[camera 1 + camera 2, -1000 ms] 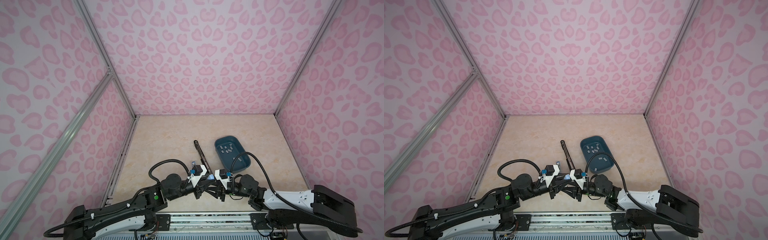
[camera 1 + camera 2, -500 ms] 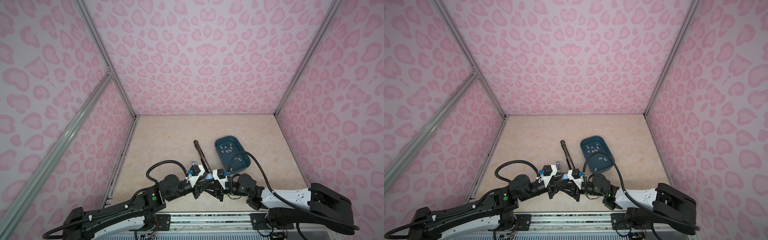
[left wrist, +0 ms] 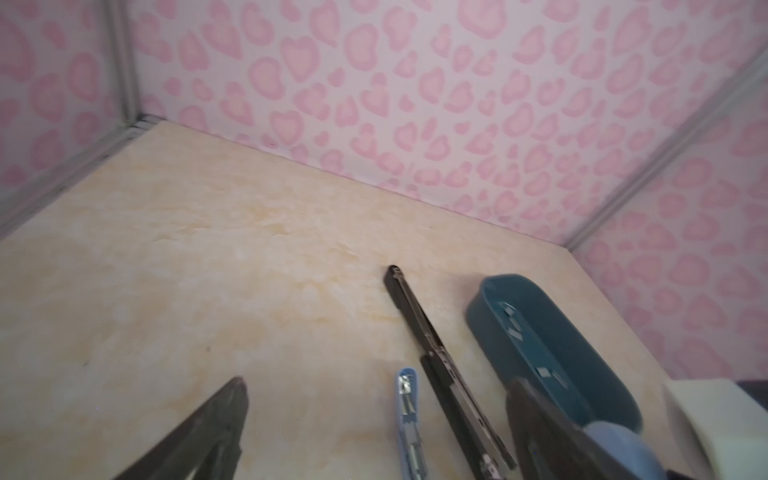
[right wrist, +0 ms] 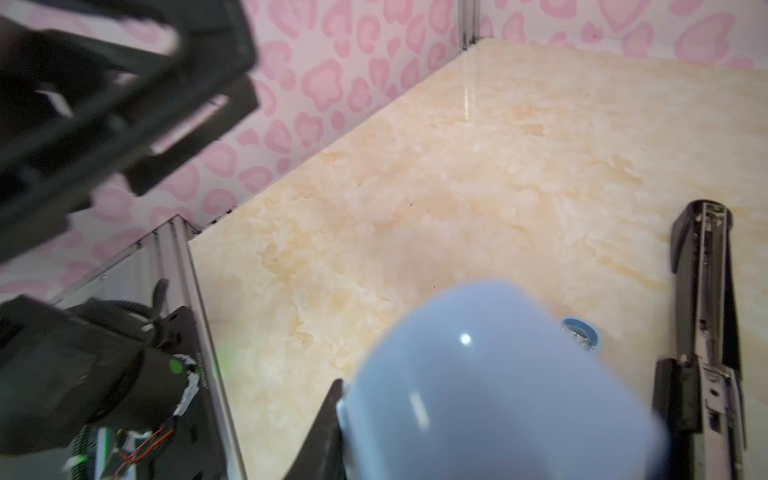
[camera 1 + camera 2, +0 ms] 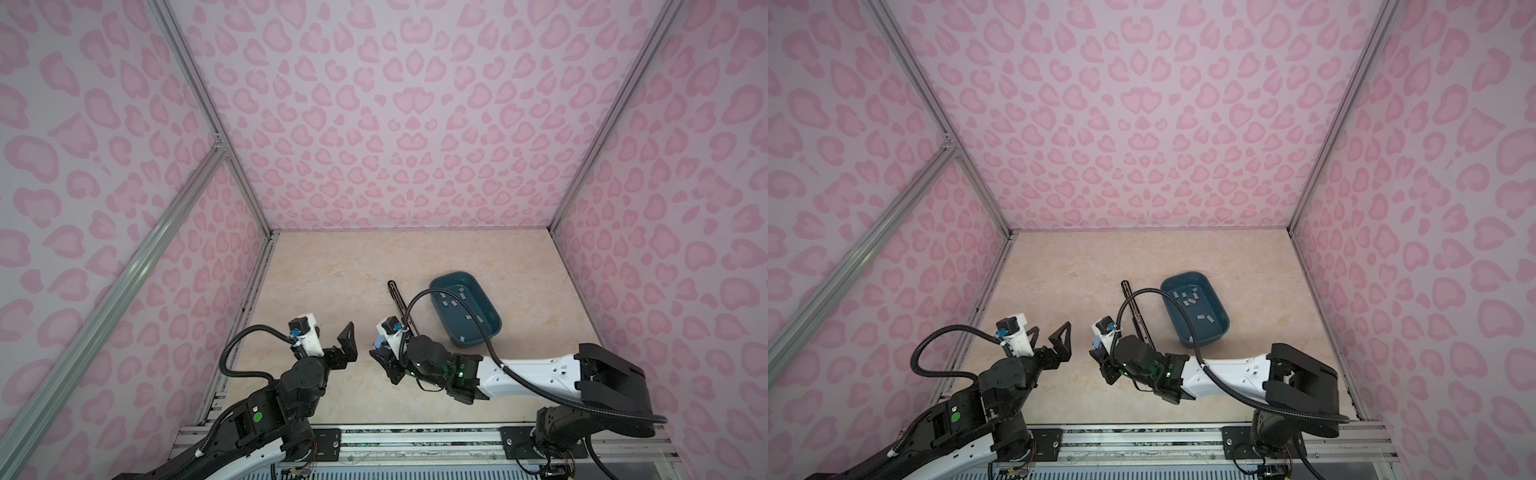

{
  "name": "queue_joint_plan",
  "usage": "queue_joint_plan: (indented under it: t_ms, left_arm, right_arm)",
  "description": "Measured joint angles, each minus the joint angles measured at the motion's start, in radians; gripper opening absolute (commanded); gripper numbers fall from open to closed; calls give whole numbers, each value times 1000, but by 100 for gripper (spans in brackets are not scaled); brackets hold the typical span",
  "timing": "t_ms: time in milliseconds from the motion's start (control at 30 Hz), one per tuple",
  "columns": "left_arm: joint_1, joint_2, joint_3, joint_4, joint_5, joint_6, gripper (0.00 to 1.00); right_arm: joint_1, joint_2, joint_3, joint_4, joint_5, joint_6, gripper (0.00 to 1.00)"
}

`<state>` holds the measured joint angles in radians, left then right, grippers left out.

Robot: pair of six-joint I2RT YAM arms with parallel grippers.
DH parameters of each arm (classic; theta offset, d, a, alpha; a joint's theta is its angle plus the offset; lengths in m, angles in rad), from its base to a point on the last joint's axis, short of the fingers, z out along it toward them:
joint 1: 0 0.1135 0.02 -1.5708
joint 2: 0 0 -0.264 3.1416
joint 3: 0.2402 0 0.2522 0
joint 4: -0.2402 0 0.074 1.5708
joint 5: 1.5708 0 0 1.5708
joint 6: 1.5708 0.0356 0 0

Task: Load the staples into the stapler
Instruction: 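Pull the cap away with the right gripper while the left gripper withdraws, then lower the cap beside the light-blue pack and open the right gripper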

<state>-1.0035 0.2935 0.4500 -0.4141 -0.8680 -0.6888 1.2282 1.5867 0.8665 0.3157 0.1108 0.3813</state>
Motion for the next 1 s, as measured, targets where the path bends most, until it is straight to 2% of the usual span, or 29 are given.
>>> queue_joint_plan:
  t_ms: [133, 267, 433, 600, 767, 1000]
  left_arm:
    - [4, -124, -43, -188, -134, -128, 97]
    - [6, -154, -89, -310, -216, -209, 97]
    - [6, -73, -84, -387, -275, -293, 97]
    - [6, 65, -37, -483, -317, -431, 97]
    - [6, 113, -19, -564, -336, -546, 97]
    - [6, 59, -25, -587, -336, -582, 97]
  right_arm:
    - [5, 158, 167, -165, 74, 47, 9]
    - [4, 315, 354, -336, 130, 80, 10]
    - [3, 461, 544, -525, 178, 120, 18]
    - [2, 549, 692, -722, 230, 160, 18]
    - [-8, 584, 729, -819, 247, 190, 20]
    - [-26, 602, 718, -849, 245, 219, 26]
